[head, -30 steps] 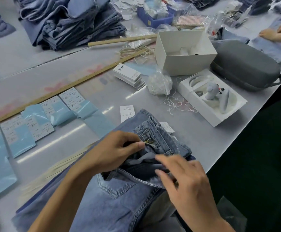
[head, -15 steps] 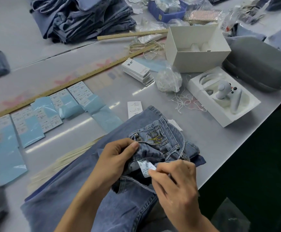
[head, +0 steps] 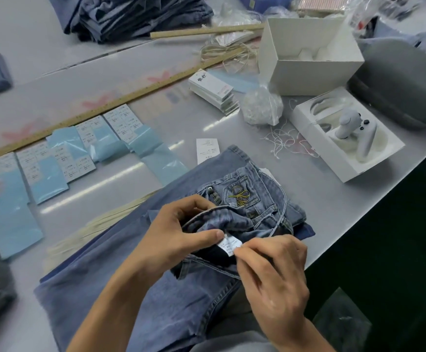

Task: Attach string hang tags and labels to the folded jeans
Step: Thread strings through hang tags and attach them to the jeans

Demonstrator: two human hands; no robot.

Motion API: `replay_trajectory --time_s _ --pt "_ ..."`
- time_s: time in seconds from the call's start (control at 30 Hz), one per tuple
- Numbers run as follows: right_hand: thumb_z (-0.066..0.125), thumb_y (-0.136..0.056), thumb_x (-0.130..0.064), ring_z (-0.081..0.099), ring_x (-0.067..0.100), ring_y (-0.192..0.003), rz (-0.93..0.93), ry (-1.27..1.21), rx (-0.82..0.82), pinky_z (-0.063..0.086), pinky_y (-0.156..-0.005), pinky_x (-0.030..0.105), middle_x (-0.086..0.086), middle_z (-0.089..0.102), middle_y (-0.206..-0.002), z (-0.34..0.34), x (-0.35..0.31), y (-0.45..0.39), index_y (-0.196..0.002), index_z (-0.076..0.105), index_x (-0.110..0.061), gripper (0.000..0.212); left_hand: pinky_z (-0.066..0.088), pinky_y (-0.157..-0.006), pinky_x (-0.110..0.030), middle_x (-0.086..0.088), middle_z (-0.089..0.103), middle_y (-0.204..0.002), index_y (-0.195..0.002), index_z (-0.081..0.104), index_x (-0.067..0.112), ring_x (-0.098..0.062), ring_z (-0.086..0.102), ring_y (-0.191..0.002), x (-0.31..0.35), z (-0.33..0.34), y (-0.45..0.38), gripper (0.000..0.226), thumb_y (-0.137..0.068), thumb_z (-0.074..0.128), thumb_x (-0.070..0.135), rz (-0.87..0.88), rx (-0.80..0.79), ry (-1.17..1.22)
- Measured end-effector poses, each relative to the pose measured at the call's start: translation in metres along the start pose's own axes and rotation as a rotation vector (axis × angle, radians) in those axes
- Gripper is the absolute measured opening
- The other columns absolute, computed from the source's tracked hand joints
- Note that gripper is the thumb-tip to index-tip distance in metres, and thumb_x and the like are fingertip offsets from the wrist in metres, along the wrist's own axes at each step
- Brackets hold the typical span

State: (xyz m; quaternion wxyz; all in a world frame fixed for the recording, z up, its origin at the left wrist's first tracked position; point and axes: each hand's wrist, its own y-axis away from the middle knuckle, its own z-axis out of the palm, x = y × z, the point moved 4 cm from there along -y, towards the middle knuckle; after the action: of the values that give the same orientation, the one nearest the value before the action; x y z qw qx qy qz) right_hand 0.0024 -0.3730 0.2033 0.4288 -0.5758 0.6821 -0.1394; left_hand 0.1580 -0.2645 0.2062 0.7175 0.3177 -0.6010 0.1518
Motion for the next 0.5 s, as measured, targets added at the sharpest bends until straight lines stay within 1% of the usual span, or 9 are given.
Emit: replay_trajectory --time_s 0.1,0.17,0.23,0.3,0.33,0.37,0.43,0.47,0.5 --pt "0.084 -0.082 -0.008 0.059 0.014 -0.092 -0.004 -0.009 0.02 0.046 -0.076 0.046 0.0 0.06 -0.1 -0.001 0.0 0.005 -0.097 0.073 -0.014 0.02 0.056 -0.07 -0.027 -0.006 0.074 -0.084 -0.088 0.071 0.017 -0.018 0.07 -0.078 -0.003 -0.002 0.003 0.022 -0.07 0.084 0.014 -0.004 0.009 0.011" --pt "0.083 -0.082 -0.009 0.058 0.014 -0.091 -0.006 -0.006 0.026 0.046 -0.076 0.046 0.0 0.059 -0.099 -0.001 -0.001 0.008 -0.099 0.068 -0.017 0.024 0.057 -0.071 -0.028 -0.005 0.073 -0.085 -0.088 0.072 0.019 -0.018 0.07 -0.079 -0.003 -0.004 0.004 0.023 -0.069 0.084 0.013 -0.006 0.014 0.023" --pt "0.082 -0.084 -0.011 0.058 0.016 -0.088 0.001 0.002 0.02 0.046 -0.076 0.045 0.003 0.062 -0.094 -0.001 -0.001 0.01 -0.096 0.068 -0.016 0.02 0.058 -0.072 -0.029 -0.006 0.074 -0.086 -0.088 0.072 0.02 -0.019 0.07 -0.079 -0.004 -0.004 0.005 0.023 -0.07 0.084 0.013 -0.012 0.013 0.025" --pt "0.083 -0.084 -0.013 0.06 0.017 -0.086 0.009 0.008 0.024 0.047 -0.077 0.045 0.006 0.066 -0.088 -0.002 0.0 0.012 -0.091 0.071 -0.012 0.014 0.057 -0.072 -0.029 -0.008 0.074 -0.087 -0.089 0.072 0.019 -0.02 0.07 -0.08 -0.006 -0.005 0.004 0.024 -0.07 0.084 0.014 -0.013 0.014 0.024" --pt "0.083 -0.084 -0.015 0.06 0.018 -0.086 0.021 0.015 0.03 0.048 -0.077 0.044 0.007 0.066 -0.088 -0.002 0.001 0.012 -0.093 0.071 -0.012 0.015 0.057 -0.072 -0.029 -0.009 0.074 -0.088 -0.09 0.072 0.017 -0.021 0.071 -0.08 -0.006 -0.005 0.004 0.024 -0.07 0.084 0.014 -0.01 0.015 0.023" --pt "0.083 -0.085 -0.019 0.06 0.017 -0.088 0.038 0.028 0.027 0.047 -0.08 0.043 0.007 0.067 -0.09 -0.001 0.001 0.011 -0.099 0.069 -0.014 0.02 0.057 -0.073 -0.029 -0.01 0.074 -0.088 -0.091 0.071 0.017 -0.022 0.071 -0.081 -0.006 -0.005 0.004 0.024 -0.071 0.084 0.014 -0.009 0.015 0.021" --pt "0.078 -0.09 -0.029 0.06 0.016 -0.097 0.069 0.068 -0.034 0.044 -0.087 0.039 0.005 0.065 -0.103 0.002 0.0 0.006 -0.111 0.065 -0.018 0.027 0.056 -0.073 -0.029 -0.01 0.074 -0.089 -0.092 0.072 0.016 -0.022 0.071 -0.082 -0.006 -0.005 0.003 0.024 -0.072 0.085 0.017 -0.008 0.002 0.009" --pt "0.073 -0.093 -0.032 0.06 0.018 -0.101 0.069 0.103 -0.079 0.042 -0.09 0.039 0.004 0.065 -0.11 0.003 0.0 0.002 -0.112 0.068 -0.018 0.024 0.055 -0.072 -0.027 -0.009 0.074 -0.088 -0.093 0.072 0.017 -0.02 0.07 -0.08 -0.005 -0.003 0.003 0.022 -0.075 0.085 0.02 -0.002 -0.007 -0.002" --pt "0.067 -0.096 -0.032 0.06 0.02 -0.106 0.06 0.142 -0.122 0.04 -0.094 0.04 0.003 0.065 -0.115 0.004 0.0 -0.004 -0.109 0.072 -0.018 0.02 0.053 -0.069 -0.025 -0.005 0.073 -0.086 -0.094 0.073 0.018 -0.017 0.069 -0.077 -0.002 -0.001 0.002 0.018 -0.079 0.083 0.025 0.019 0.001 -0.02"
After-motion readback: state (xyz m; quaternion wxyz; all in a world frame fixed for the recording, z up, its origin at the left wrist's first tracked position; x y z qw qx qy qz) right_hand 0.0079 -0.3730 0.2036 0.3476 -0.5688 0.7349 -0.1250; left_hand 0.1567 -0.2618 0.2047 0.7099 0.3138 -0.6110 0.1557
